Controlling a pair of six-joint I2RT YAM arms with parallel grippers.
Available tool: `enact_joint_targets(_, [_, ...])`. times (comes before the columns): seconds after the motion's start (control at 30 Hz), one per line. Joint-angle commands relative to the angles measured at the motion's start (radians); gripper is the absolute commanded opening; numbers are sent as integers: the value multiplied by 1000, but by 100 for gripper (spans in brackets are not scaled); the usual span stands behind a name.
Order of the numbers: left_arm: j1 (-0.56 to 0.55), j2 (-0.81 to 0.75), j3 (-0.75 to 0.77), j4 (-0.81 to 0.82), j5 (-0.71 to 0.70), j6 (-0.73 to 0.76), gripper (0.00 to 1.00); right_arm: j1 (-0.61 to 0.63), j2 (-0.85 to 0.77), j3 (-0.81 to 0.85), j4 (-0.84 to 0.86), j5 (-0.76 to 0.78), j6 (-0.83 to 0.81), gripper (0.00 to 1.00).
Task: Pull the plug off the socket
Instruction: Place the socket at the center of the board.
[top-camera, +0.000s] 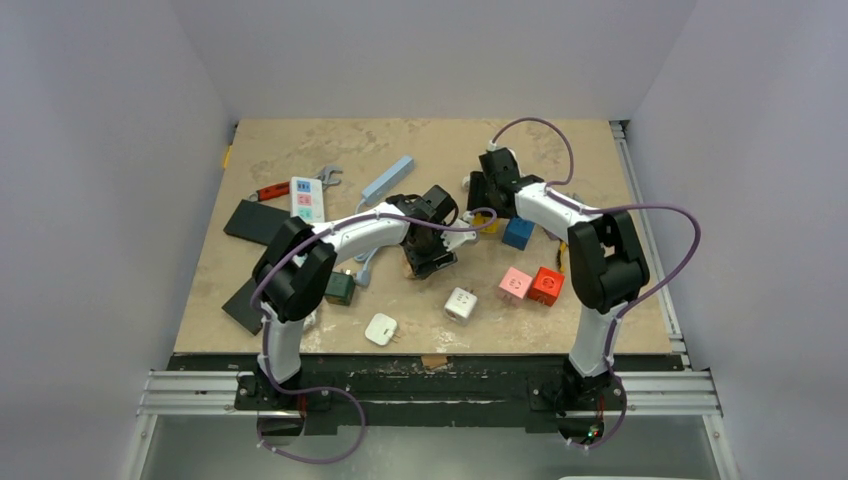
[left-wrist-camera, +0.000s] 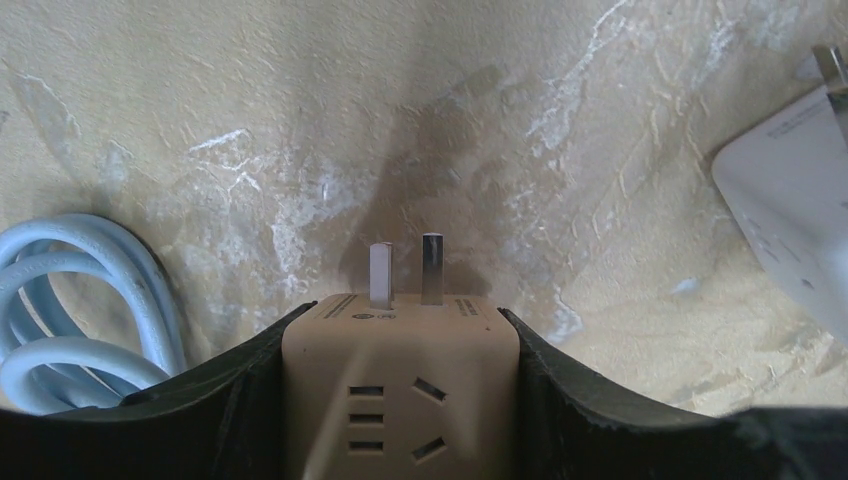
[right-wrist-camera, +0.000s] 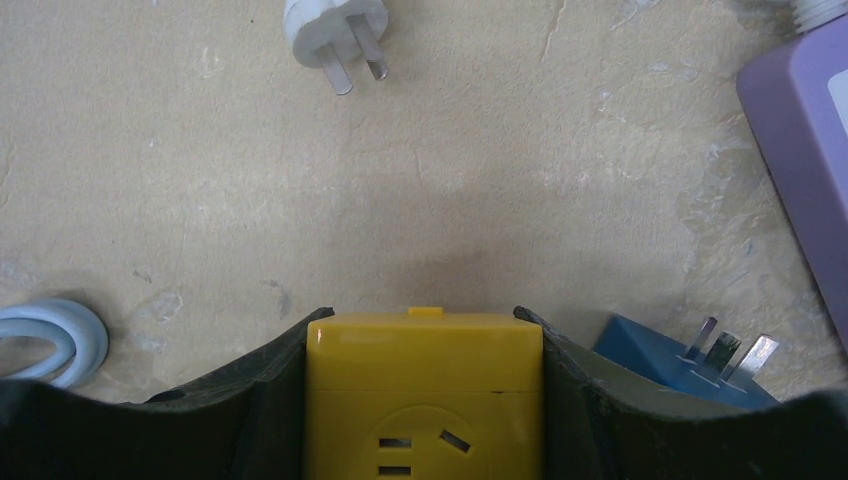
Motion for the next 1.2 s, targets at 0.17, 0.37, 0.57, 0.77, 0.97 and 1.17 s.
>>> enact_joint_targets(0.17, [3, 22, 22, 76, -22, -64, 24, -2, 31, -9, 65, 21, 46, 6])
enact_joint_targets(0.37, [3, 2, -2, 71, 9, -89, 88, -2, 49, -11, 66, 35, 43, 11])
enact_joint_targets(0.57, [21, -57, 12, 13, 55, -97, 100, -2, 55, -4, 59, 52, 41, 15])
enact_joint_targets(0.77, [142, -145, 166, -187, 216, -159, 100, -2, 70, 2, 55, 50, 33, 25])
enact_joint_targets(0.97, [311, -294, 256, -313, 314, -187, 100, -1, 77, 3, 59, 43, 28, 29])
enact_joint_targets(1.17, [410, -484, 205, -299, 274, -212, 100, -2, 93, 16, 51, 14, 18, 98])
